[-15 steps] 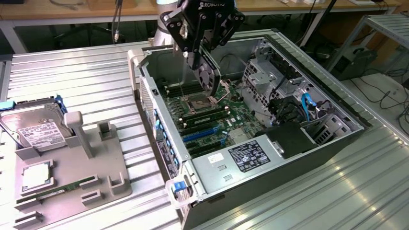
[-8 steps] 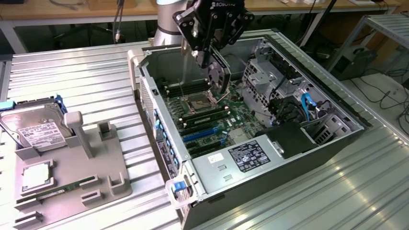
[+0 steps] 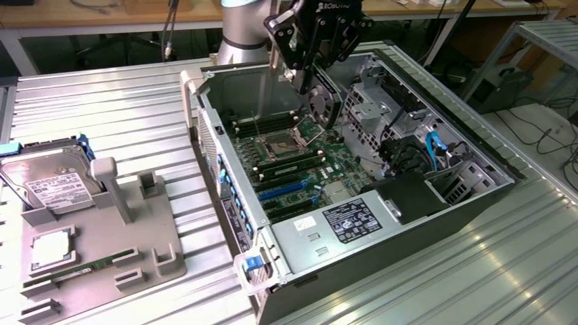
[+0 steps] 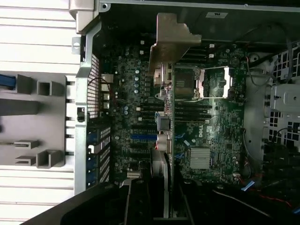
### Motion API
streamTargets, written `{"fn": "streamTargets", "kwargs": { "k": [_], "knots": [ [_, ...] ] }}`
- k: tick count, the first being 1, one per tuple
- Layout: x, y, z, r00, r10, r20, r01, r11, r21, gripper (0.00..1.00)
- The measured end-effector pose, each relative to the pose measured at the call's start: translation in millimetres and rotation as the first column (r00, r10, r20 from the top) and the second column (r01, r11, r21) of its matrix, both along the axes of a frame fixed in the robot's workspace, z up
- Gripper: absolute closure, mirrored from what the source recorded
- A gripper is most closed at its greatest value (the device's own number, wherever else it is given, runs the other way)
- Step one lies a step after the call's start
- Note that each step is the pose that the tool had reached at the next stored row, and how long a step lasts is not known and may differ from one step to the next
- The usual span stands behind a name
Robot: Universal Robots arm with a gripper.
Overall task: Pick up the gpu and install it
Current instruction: 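Pick up the gpu and move the gpu toward the slot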
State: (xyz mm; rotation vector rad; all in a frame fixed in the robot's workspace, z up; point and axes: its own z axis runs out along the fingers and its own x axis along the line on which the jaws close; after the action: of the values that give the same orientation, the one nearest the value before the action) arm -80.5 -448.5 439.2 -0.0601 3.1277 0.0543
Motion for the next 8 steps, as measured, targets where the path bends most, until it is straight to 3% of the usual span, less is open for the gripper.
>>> {"fn": "streamTargets", "kwargs": {
  "k": [8],
  "knots": [
    [17.3,0.0,-0.2,1.0000,-0.008,0.0000,0.008,1.0000,0.0000,0.73]
  ]
}}
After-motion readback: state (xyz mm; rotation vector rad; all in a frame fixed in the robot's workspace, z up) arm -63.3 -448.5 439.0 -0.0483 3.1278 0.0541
